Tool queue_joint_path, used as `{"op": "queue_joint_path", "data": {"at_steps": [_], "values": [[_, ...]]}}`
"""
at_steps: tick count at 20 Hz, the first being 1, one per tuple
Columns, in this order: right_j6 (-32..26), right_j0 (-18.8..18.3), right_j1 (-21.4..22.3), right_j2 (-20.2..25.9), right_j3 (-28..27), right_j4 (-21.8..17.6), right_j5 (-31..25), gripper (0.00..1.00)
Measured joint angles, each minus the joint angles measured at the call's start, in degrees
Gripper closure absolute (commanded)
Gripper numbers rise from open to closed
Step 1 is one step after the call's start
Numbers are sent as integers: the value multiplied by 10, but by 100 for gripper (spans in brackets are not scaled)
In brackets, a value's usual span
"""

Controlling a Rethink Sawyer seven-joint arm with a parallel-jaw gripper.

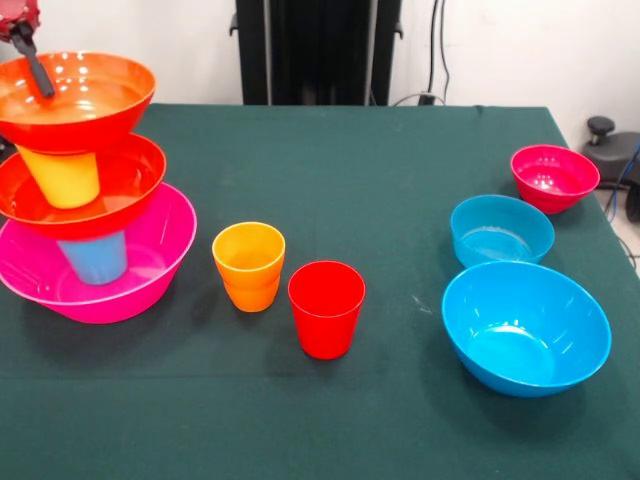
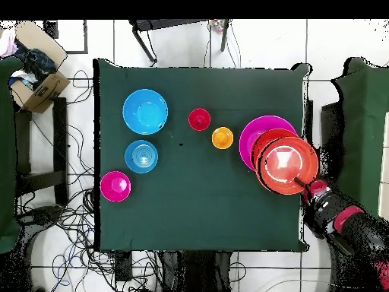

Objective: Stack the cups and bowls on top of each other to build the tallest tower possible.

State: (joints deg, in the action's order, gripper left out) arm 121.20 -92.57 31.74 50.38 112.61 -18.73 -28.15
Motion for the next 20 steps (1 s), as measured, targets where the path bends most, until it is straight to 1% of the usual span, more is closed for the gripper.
{"op": "queue_joint_path", "data": {"at_steps": [6, 15, 20], "values": [[0, -1, 9, 3, 0, 0, 0, 100], [0, -11, 46, 14, 13, 0, 0, 100], [0, -17, 59, 21, 20, 0, 0, 100]]}}
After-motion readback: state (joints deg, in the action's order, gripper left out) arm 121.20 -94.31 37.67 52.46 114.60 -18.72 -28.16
